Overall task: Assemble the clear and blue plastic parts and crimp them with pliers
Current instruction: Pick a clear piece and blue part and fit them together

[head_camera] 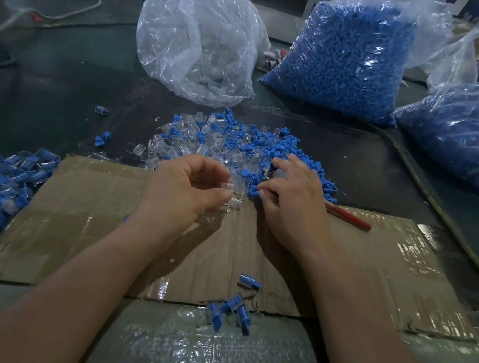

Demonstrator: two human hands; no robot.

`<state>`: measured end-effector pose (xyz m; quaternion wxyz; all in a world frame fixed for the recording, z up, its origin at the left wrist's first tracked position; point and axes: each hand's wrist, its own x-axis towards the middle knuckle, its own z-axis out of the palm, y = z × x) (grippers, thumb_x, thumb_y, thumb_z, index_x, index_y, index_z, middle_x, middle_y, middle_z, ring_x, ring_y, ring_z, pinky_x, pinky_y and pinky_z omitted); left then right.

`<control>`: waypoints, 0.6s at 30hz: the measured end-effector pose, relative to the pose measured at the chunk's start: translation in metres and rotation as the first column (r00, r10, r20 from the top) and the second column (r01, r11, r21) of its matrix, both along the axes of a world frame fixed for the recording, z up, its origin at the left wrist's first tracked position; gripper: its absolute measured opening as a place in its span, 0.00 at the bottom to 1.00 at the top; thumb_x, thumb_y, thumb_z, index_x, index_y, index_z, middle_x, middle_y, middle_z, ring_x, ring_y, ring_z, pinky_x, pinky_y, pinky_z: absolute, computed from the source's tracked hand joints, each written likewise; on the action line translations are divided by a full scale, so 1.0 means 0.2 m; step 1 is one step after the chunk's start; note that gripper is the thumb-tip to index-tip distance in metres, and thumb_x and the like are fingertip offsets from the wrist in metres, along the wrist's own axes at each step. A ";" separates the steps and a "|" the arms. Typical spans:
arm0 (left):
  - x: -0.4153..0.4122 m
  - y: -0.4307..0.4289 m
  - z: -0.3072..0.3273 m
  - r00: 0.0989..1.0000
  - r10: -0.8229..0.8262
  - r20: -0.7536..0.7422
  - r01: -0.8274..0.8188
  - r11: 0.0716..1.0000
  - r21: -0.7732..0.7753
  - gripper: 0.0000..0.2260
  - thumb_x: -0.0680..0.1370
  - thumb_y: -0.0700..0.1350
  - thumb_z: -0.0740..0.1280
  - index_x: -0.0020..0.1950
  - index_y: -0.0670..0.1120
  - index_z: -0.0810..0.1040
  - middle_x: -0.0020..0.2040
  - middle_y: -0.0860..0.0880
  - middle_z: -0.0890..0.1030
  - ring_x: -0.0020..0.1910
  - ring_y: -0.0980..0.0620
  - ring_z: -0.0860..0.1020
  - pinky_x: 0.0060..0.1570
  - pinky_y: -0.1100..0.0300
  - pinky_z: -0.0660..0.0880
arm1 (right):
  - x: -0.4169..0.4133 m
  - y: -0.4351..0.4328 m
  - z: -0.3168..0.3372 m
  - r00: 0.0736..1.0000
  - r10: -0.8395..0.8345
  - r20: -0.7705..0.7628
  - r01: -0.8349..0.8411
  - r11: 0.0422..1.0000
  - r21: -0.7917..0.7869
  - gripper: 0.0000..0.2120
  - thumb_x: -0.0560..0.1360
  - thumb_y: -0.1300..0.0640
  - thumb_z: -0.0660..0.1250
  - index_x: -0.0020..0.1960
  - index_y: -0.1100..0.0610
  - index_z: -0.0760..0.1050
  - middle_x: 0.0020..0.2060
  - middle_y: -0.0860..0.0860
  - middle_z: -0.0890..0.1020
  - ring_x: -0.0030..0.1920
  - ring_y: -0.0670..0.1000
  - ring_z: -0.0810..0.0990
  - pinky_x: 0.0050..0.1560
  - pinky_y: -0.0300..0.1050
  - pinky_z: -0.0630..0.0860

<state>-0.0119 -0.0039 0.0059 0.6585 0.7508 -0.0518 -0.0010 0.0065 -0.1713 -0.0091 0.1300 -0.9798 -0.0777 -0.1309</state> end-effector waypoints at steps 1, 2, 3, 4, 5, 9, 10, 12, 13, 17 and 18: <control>0.00 0.00 0.00 1.000 -0.001 -0.009 0.001 1.000 -0.024 0.11 0.69 0.32 0.71 0.42 0.48 0.78 0.40 0.48 0.82 0.34 0.60 0.79 0.35 0.70 0.76 | 0.00 0.00 0.00 1.000 0.004 0.024 -0.004 1.000 0.012 0.10 0.78 0.55 0.61 0.53 0.54 0.80 0.70 0.51 0.67 0.72 0.51 0.56 0.72 0.52 0.48; 0.00 0.00 0.00 1.000 -0.004 -0.017 0.004 0.999 -0.041 0.13 0.69 0.32 0.71 0.44 0.49 0.78 0.41 0.48 0.82 0.34 0.60 0.79 0.35 0.70 0.76 | -0.01 -0.01 0.01 0.998 0.007 0.057 -0.009 0.999 0.032 0.10 0.77 0.56 0.61 0.53 0.55 0.80 0.68 0.52 0.69 0.71 0.51 0.59 0.71 0.49 0.49; 0.00 0.00 0.01 1.000 -0.009 -0.022 0.008 0.999 -0.046 0.14 0.69 0.31 0.71 0.45 0.50 0.78 0.42 0.48 0.81 0.35 0.61 0.79 0.36 0.70 0.76 | -0.01 -0.01 0.02 0.995 0.007 0.100 -0.014 0.998 0.067 0.10 0.77 0.57 0.62 0.53 0.56 0.81 0.66 0.53 0.72 0.69 0.51 0.62 0.69 0.46 0.52; 0.00 0.00 0.01 1.000 -0.012 -0.025 0.011 0.999 -0.043 0.15 0.69 0.31 0.70 0.46 0.51 0.78 0.42 0.49 0.81 0.35 0.61 0.79 0.36 0.70 0.76 | -0.02 -0.01 0.03 0.990 0.002 0.143 -0.020 0.993 0.119 0.09 0.76 0.58 0.64 0.53 0.58 0.81 0.63 0.53 0.74 0.65 0.49 0.66 0.66 0.42 0.55; 0.00 0.00 0.01 1.000 -0.014 -0.027 0.013 0.999 -0.039 0.15 0.69 0.32 0.70 0.47 0.51 0.78 0.42 0.49 0.80 0.35 0.61 0.79 0.36 0.70 0.77 | -0.03 0.00 0.05 0.984 -0.010 0.179 -0.024 0.982 0.185 0.09 0.76 0.58 0.65 0.53 0.59 0.81 0.59 0.53 0.77 0.61 0.47 0.69 0.62 0.39 0.57; 0.00 0.00 0.01 0.999 -0.018 -0.037 0.016 0.999 -0.051 0.16 0.70 0.32 0.69 0.49 0.52 0.79 0.43 0.47 0.79 0.36 0.58 0.79 0.38 0.67 0.79 | -0.09 0.03 0.09 0.994 -0.037 0.106 -0.026 0.839 0.543 0.06 0.74 0.59 0.67 0.49 0.55 0.81 0.40 0.43 0.79 0.40 0.42 0.76 0.44 0.32 0.73; 0.00 0.00 0.01 0.999 -0.020 -0.035 0.018 0.998 -0.053 0.15 0.71 0.32 0.69 0.48 0.52 0.79 0.43 0.47 0.79 0.36 0.58 0.79 0.37 0.68 0.78 | -0.11 0.04 0.10 0.999 -0.009 0.039 -0.018 0.775 0.631 0.05 0.75 0.60 0.66 0.46 0.52 0.80 0.37 0.43 0.79 0.38 0.44 0.78 0.40 0.33 0.75; 0.00 0.00 0.01 1.000 -0.022 -0.019 0.021 0.998 -0.050 0.15 0.70 0.31 0.69 0.46 0.52 0.79 0.42 0.48 0.79 0.35 0.60 0.79 0.35 0.69 0.77 | -0.12 0.07 0.12 0.992 0.096 -0.080 0.001 0.635 0.773 0.09 0.76 0.62 0.63 0.42 0.49 0.75 0.36 0.46 0.80 0.35 0.44 0.81 0.35 0.34 0.77; 0.00 0.00 0.01 1.000 -0.019 -0.005 0.019 0.999 -0.041 0.15 0.70 0.31 0.69 0.45 0.51 0.79 0.41 0.49 0.79 0.35 0.60 0.79 0.35 0.69 0.77 | -0.13 0.08 0.12 0.980 0.155 -0.122 0.013 0.566 0.824 0.09 0.77 0.63 0.62 0.42 0.50 0.74 0.36 0.48 0.81 0.34 0.44 0.81 0.35 0.34 0.77; 0.00 -0.01 0.00 0.999 -0.012 0.034 0.012 1.000 0.005 0.15 0.67 0.30 0.71 0.43 0.49 0.76 0.39 0.49 0.79 0.34 0.60 0.79 0.34 0.69 0.76 | -0.14 0.13 0.11 0.957 0.251 -0.149 -0.021 0.567 0.823 0.10 0.78 0.63 0.60 0.43 0.50 0.73 0.38 0.49 0.81 0.40 0.46 0.82 0.44 0.39 0.79; 0.01 -0.01 0.00 0.999 -0.006 0.036 0.006 1.000 0.006 0.16 0.67 0.29 0.71 0.43 0.49 0.76 0.38 0.50 0.79 0.34 0.60 0.79 0.34 0.69 0.76 | -0.14 0.14 0.11 0.957 0.255 -0.141 -0.039 0.590 0.806 0.10 0.77 0.63 0.60 0.42 0.49 0.73 0.39 0.48 0.81 0.41 0.45 0.82 0.45 0.39 0.79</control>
